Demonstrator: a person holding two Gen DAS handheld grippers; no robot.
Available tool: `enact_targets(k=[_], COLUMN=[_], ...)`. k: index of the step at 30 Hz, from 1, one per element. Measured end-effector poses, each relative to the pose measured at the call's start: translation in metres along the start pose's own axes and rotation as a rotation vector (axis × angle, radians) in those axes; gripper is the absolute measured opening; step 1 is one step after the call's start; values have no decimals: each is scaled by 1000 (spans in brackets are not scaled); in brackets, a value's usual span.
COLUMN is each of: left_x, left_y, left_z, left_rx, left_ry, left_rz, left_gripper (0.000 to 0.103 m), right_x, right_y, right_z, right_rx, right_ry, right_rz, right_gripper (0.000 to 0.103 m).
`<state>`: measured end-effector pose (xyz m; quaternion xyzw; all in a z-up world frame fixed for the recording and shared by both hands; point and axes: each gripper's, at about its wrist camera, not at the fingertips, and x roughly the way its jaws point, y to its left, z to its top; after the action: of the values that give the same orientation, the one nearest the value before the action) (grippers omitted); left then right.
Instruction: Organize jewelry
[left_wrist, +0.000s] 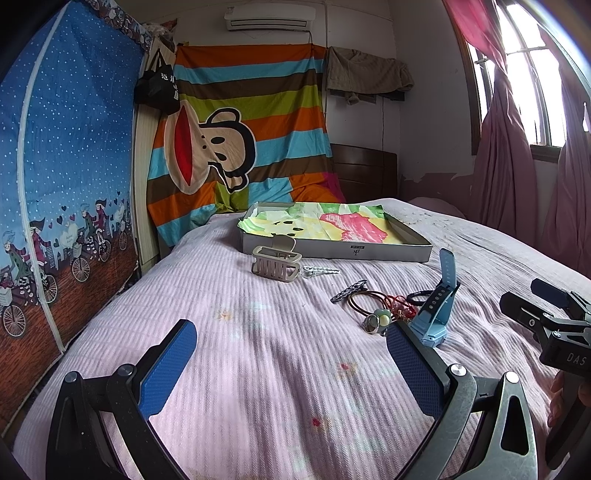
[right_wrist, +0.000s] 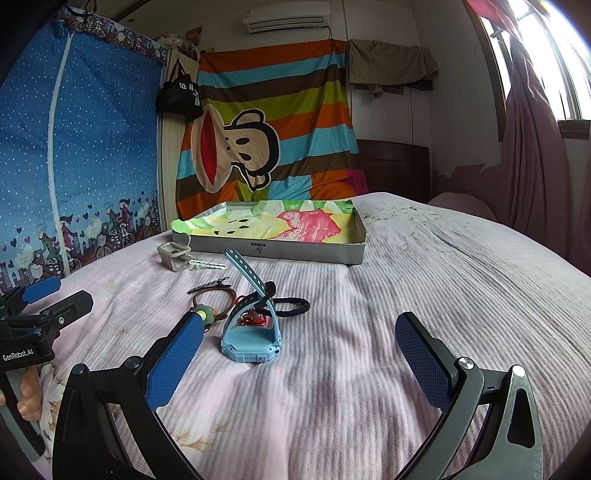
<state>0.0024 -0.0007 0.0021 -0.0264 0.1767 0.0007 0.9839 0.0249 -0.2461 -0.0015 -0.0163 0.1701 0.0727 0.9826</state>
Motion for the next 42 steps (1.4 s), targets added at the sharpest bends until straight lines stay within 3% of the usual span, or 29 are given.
enact_targets(k=[7, 15, 21, 24, 35, 42], left_x=[7, 25, 57, 72, 108, 115], left_y=[-5, -1, -3, -6, -32, -50], left_z=[17, 34, 40, 40, 25, 23], left_rx=[14, 30, 9, 3, 42, 113], left_ry=[11, 82, 209, 266, 466, 502], left_rz=[3, -17, -87, -123, -298, -315], left_gripper=[103, 103, 103, 103, 74, 45], right_x=[-1, 15, 31, 42, 88, 107], right_y=[-3, -5, -14, -17, -24, -17], right_z=[10, 22, 27, 25, 6, -1], right_rx=[12, -8, 12, 26, 60, 54], right_ry=[7, 41, 81, 120, 315, 381], right_rz=[32, 70, 109, 123, 212, 271], right_gripper=[102, 102, 102, 95, 59, 36])
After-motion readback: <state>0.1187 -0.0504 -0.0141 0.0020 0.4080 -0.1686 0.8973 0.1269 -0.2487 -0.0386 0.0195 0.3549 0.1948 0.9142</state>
